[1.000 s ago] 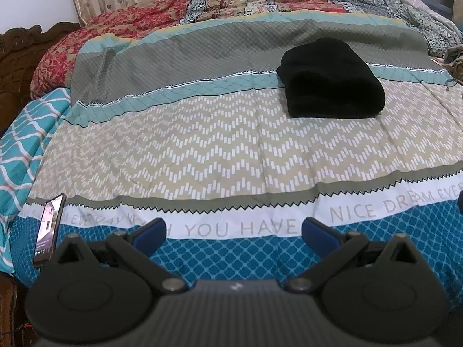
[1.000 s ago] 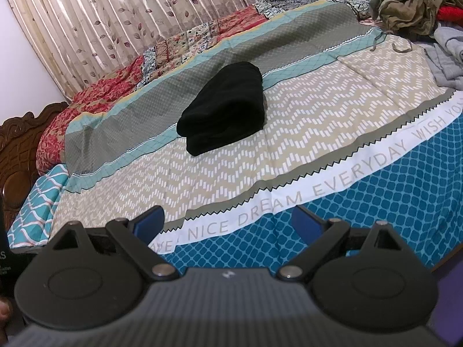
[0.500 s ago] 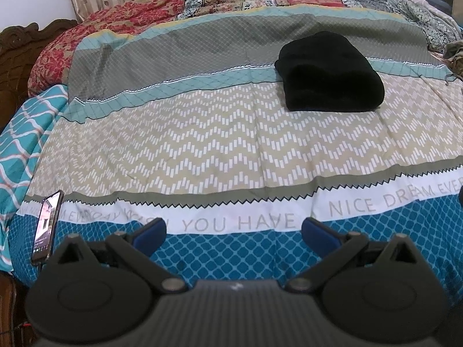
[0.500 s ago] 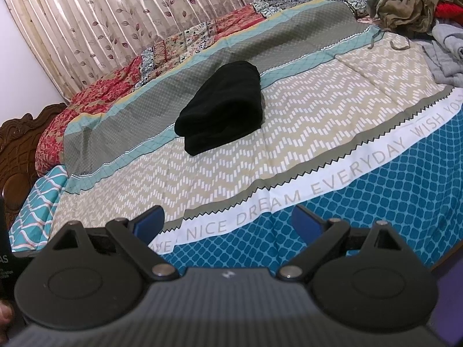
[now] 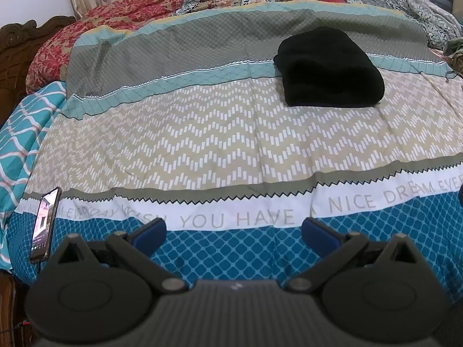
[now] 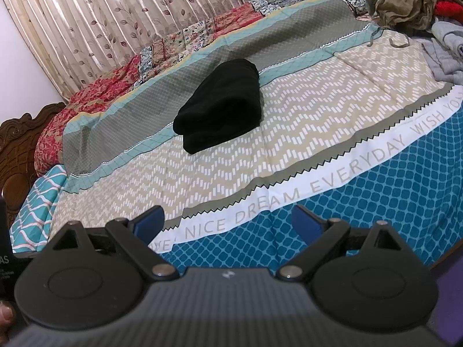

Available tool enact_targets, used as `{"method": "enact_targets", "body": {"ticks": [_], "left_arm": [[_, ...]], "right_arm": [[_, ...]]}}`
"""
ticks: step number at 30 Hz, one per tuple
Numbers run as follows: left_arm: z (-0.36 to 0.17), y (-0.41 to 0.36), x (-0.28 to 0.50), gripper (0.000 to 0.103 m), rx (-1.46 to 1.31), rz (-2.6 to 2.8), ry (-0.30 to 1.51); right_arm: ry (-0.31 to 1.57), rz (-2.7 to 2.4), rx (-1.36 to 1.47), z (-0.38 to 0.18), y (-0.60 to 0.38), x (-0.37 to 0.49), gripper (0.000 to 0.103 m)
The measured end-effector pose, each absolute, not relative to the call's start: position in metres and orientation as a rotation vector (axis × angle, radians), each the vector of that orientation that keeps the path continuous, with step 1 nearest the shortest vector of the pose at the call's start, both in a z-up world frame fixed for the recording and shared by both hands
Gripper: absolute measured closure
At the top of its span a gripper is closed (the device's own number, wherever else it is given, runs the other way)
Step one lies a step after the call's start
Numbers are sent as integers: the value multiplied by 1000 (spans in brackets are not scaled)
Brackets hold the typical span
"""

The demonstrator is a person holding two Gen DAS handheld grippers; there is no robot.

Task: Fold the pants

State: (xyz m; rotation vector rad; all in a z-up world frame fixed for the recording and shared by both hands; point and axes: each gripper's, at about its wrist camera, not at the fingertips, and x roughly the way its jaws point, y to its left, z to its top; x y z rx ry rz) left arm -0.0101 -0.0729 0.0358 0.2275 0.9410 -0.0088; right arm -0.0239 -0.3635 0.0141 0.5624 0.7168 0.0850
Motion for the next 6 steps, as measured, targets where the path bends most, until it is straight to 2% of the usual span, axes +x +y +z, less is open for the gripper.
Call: {"method": "enact_targets", "body": {"ticks": [6], "left_arm": [[38,-75,-12,0,220,-37,928]], "right_arm": [[719,87,563,13,-362,-24,7]]}}
